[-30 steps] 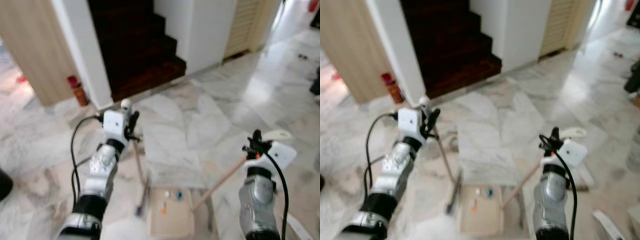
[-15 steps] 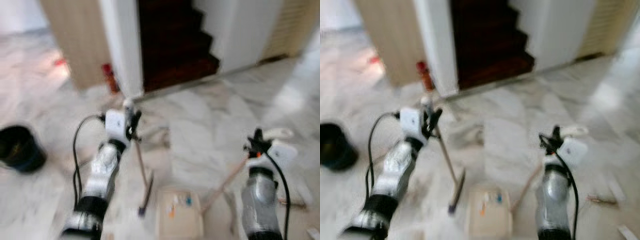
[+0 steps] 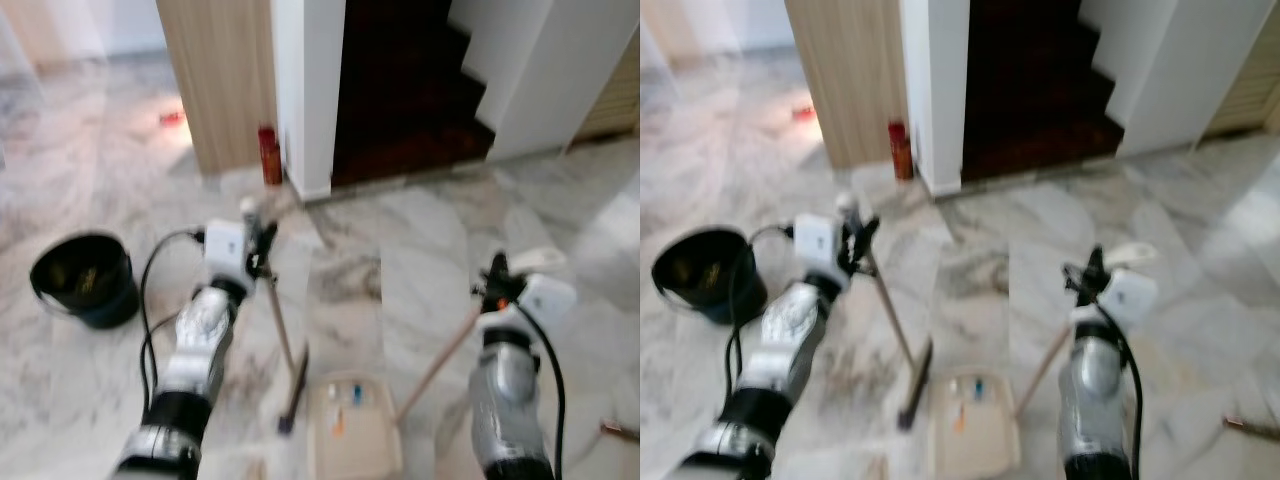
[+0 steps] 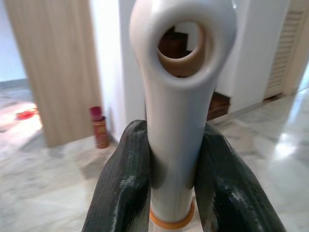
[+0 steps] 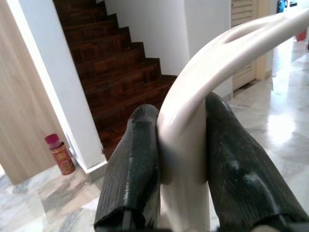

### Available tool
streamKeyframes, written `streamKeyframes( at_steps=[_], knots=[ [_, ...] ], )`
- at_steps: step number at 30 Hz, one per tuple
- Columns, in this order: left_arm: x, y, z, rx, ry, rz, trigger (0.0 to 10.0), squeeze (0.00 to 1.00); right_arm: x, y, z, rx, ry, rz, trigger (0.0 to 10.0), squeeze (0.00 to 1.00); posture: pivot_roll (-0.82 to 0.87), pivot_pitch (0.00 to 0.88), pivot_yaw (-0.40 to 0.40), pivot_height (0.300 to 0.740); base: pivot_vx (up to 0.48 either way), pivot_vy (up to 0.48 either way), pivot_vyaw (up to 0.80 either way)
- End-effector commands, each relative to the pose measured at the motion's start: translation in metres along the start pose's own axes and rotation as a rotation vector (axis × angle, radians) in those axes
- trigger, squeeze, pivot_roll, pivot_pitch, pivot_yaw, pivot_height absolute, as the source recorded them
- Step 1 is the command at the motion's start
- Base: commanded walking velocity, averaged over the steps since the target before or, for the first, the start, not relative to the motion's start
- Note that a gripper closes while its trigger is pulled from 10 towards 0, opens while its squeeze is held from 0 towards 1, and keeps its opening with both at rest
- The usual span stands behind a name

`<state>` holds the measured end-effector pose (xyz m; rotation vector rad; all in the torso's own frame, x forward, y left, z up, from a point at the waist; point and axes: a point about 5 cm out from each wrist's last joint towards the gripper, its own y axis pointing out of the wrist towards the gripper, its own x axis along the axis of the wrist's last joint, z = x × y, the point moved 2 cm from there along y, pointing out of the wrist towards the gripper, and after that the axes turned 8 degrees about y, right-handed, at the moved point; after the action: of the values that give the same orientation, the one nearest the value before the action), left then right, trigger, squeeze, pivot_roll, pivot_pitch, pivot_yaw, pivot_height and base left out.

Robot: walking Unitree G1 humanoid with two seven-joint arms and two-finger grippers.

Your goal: Sweep floor

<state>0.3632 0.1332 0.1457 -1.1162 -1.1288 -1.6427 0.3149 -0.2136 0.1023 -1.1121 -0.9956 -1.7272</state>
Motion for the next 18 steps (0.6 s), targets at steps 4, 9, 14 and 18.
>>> streamKeyframes(
  at_steps=[4,9,14,18],
  knots=[
    [0.0118,0.0047,0.0013,0.001,0.021,-0.047,10.0,0.00,0.0122,0.0043,0.0033,-0.002,0.042,-0.055,10.0,0.00,0.09,0.016,0.000,0.740,0.000,0.266,0.44],
    [0.0116,0.0045,0.0006,0.001,0.018,-0.046,10.0,0.00,0.0115,0.0041,0.0027,-0.003,0.047,-0.051,10.0,0.00,0.09,0.018,-0.002,0.740,0.000,0.268,0.26],
    [0.0115,0.0045,0.0007,0.002,0.017,-0.046,10.0,0.00,0.0111,0.0041,0.0026,-0.004,0.049,-0.048,10.0,0.00,0.09,0.020,-0.003,0.740,0.000,0.268,0.00],
    [0.0112,0.0043,0.0011,0.004,0.018,-0.045,10.0,0.00,0.0109,0.0042,0.0027,-0.004,0.052,-0.047,10.0,0.00,0.09,0.020,-0.004,0.740,0.000,0.266,0.00]
  ],
)
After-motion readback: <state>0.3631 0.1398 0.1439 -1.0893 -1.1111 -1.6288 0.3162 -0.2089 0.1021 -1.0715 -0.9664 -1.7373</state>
